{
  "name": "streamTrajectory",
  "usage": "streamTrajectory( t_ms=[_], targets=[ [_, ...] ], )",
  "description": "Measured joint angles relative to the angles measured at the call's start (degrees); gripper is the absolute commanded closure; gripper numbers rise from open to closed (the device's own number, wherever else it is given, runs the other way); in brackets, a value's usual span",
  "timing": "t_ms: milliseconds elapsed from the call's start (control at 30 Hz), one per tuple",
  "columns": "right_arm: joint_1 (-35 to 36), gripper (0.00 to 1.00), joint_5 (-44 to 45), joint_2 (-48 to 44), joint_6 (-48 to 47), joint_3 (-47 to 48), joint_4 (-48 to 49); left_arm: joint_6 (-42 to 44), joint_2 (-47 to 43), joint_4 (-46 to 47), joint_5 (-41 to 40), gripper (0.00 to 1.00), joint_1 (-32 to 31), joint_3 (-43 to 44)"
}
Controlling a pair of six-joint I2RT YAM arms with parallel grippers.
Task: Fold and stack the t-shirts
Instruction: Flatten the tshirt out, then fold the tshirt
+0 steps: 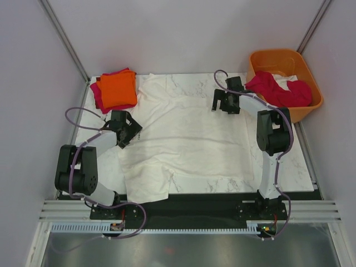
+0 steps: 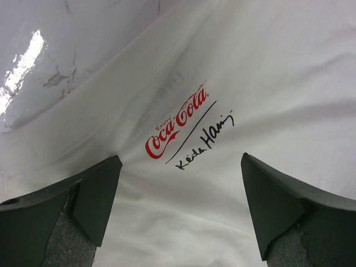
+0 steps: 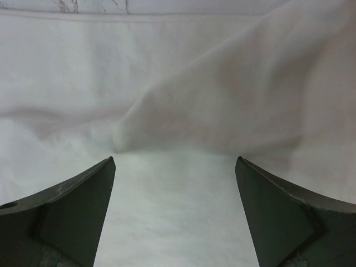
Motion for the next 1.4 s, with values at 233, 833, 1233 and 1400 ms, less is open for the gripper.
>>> streamTrajectory(
  t_ms=[233,833,1233,1400],
  targets=[
    [1.0,0.02,-1.8,-1.6,0.0,1.0,-1.8,-0.5,-3.8,-3.8,0.5,0.00,-0.6,-1.0],
    [14.4,0.02,9.6,-42.0,6.8,-27.8,-1.7,0.4,-33.8,-19.6,0.5,0.03,-8.6,0.7],
    [19.4,0.02,11.7,-49.7,7.8,-35.0,-3.8,-3.7,-39.6,-30.3,2.3,0.05,-38.4,-13.9],
    [19.4,0.02,11.4,-48.7,6.4,-35.3,-3.3,-29.2,-30.6,-53.7,-8.2,0.00,-53.0,-6.7]
  ],
)
